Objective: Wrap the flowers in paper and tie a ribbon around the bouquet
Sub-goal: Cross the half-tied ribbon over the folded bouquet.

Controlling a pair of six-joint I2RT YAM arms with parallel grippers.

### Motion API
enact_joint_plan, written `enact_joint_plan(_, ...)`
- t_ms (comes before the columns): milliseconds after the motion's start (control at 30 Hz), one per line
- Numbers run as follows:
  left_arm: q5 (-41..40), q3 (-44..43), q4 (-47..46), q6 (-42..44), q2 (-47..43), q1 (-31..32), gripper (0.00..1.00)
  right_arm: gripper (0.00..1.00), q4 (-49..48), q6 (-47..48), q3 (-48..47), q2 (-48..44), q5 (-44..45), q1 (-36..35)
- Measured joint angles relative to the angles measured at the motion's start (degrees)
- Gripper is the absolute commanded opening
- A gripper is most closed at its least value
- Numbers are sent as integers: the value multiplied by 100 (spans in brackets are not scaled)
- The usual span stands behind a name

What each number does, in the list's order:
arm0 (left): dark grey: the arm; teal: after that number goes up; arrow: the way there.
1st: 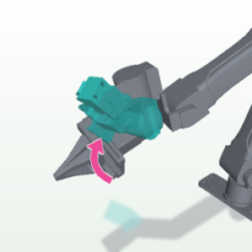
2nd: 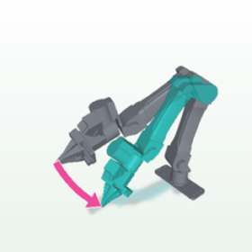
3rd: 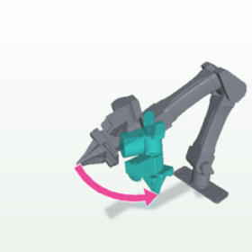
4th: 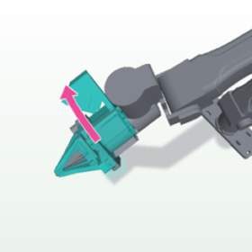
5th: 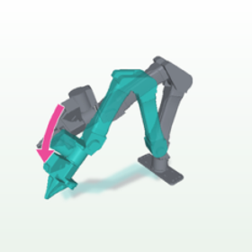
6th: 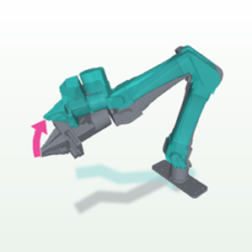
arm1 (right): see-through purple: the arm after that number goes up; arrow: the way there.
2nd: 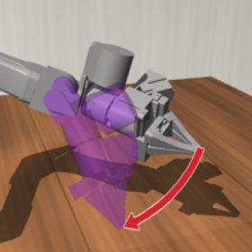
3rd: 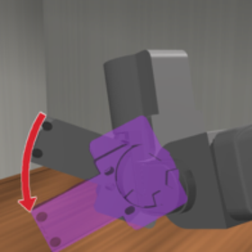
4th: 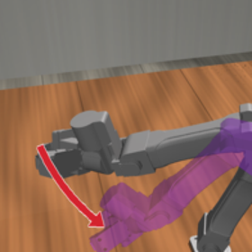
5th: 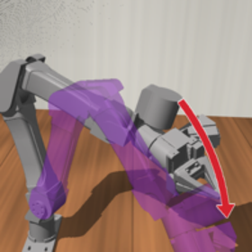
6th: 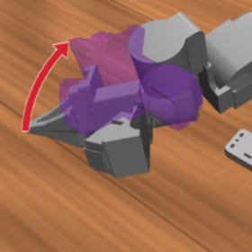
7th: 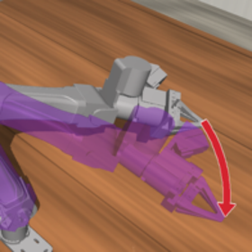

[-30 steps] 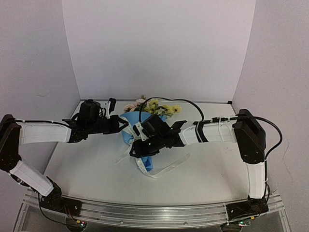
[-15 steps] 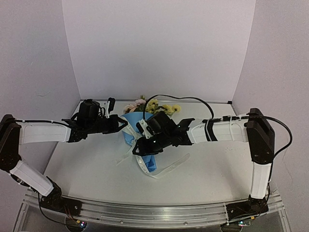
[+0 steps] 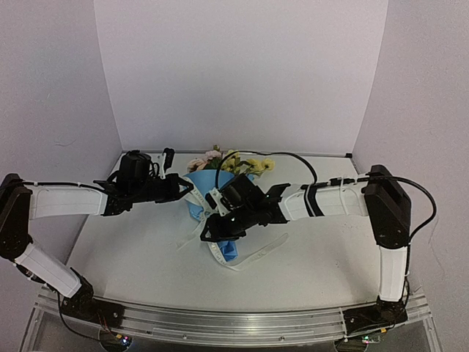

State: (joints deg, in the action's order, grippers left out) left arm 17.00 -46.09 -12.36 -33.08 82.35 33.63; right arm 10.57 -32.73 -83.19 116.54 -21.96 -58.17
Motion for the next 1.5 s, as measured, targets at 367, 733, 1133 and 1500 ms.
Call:
enact_joint_plan(367, 50, 0, 0, 0, 0, -60, 0, 30, -217, -133, 455, 1, -247, -7)
enact_joint_plan(733, 94, 0, -2, 0, 0, -121, 0, 5, -413, -263, 714, -128, -486, -41)
enact_joint_plan(1133, 149, 0, -1, 2, 0, -144, 0, 2, -246, -332, 701, -512, -351, -32)
enact_joint_plan(1500, 358, 0, -2, 10, 0, -144, 0, 3, 1622, 120, -184, -702, 535, 268)
